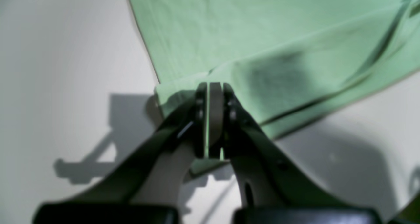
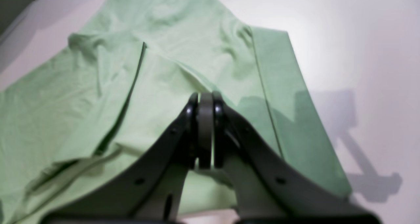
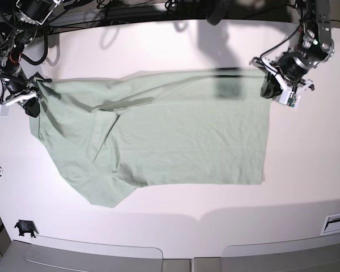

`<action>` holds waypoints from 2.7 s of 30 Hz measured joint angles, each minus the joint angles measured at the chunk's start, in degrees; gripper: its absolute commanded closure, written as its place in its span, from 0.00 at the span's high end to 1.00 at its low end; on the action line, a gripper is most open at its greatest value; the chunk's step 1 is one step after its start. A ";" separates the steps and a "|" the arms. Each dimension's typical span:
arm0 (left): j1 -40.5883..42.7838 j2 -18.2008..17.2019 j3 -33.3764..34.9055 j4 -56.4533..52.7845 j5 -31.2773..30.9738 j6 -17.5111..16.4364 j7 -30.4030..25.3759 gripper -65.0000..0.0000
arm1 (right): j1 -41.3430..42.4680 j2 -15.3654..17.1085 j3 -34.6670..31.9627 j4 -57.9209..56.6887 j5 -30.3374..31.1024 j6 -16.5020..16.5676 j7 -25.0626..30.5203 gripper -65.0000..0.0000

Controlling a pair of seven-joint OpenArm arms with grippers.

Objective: Fold the T-shirt properly
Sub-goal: 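Grasp the shoulder edges with both grippers and drag the shirt back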

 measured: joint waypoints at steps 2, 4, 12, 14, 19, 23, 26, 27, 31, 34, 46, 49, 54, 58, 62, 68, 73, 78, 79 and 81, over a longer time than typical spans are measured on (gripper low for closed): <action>-2.23 0.00 0.24 -4.59 -0.24 0.04 -0.07 0.00 | 0.02 0.00 -0.02 0.00 -0.02 0.07 0.22 0.00; -4.13 -0.02 0.22 -8.81 -0.61 0.22 0.00 0.00 | 0.13 -0.02 -0.17 0.02 -1.33 0.04 0.46 0.00; -5.60 0.50 0.20 -9.86 -4.04 0.00 -0.07 0.00 | -0.02 0.07 -10.71 0.00 -10.10 0.17 4.22 0.00; -5.57 1.42 0.22 -9.86 -3.13 0.02 0.00 0.00 | 0.07 0.11 -13.99 0.00 -13.18 -0.68 5.86 0.00; -5.20 1.90 0.59 -9.97 -0.98 0.00 1.55 0.00 | -0.09 0.00 -20.35 -0.02 -20.02 -4.83 7.78 0.00; -4.55 1.86 0.83 -9.99 -1.01 0.00 2.36 0.00 | -0.02 -0.74 -21.09 -0.04 -21.38 -5.01 8.07 0.00; -2.82 1.90 0.90 -9.99 0.24 -0.02 2.97 0.00 | -0.22 -0.98 -21.07 -0.04 -21.31 -5.01 7.98 0.00; -2.43 1.88 0.90 -9.97 0.31 0.00 2.95 0.00 | -0.22 -1.01 -21.07 -0.04 -21.31 -5.01 7.98 0.00; -0.35 1.84 0.87 -9.81 0.72 0.02 2.25 0.00 | -0.50 -1.01 -21.07 -0.04 -21.09 -5.03 8.02 0.00; 1.46 1.73 0.85 -9.70 0.70 0.02 1.81 0.00 | -0.85 -0.98 -21.07 -0.04 -19.54 -5.03 7.93 0.00; 7.28 1.55 0.66 -8.35 4.55 1.68 -1.84 0.00 | -1.11 -0.87 -20.96 -0.04 -4.48 -1.42 -4.22 0.00; 8.59 1.40 0.52 -8.20 4.46 1.73 -1.92 0.00 | -1.07 -0.85 -20.96 -0.02 -4.39 -1.29 -5.73 0.00; 10.38 1.38 0.46 -8.04 4.33 1.70 -2.45 0.00 | -1.11 -0.31 -20.92 -0.02 0.11 -1.29 -11.89 0.00; 11.56 1.42 -0.98 -7.82 3.85 1.66 -2.16 0.00 | -2.27 0.92 -20.94 -0.02 6.08 -1.29 -17.27 0.00; 12.63 1.46 -3.93 -7.80 3.45 1.49 -1.42 0.00 | -3.76 2.60 -20.94 0.00 9.68 -1.05 -20.48 0.00; 14.14 1.38 -9.22 -7.78 3.48 1.51 0.11 0.00 | -5.38 3.78 -20.92 0.07 12.17 -1.05 -22.67 0.00; 15.63 1.22 -11.80 -7.85 1.25 1.55 1.18 0.00 | -5.44 3.74 -20.94 0.04 17.22 -1.07 -27.28 0.00; 16.85 1.07 -11.93 -7.85 1.16 1.70 0.72 0.00 | -5.57 3.74 -20.96 0.02 20.00 0.00 -30.86 0.00; 17.18 1.07 -11.93 -7.85 1.11 1.73 0.48 0.00 | -5.57 3.74 -20.96 0.02 20.02 0.02 -31.15 0.00; 18.01 1.07 -12.00 -7.85 0.85 1.73 -0.13 0.00 | -5.57 3.74 -20.96 0.02 20.06 0.02 -31.23 0.00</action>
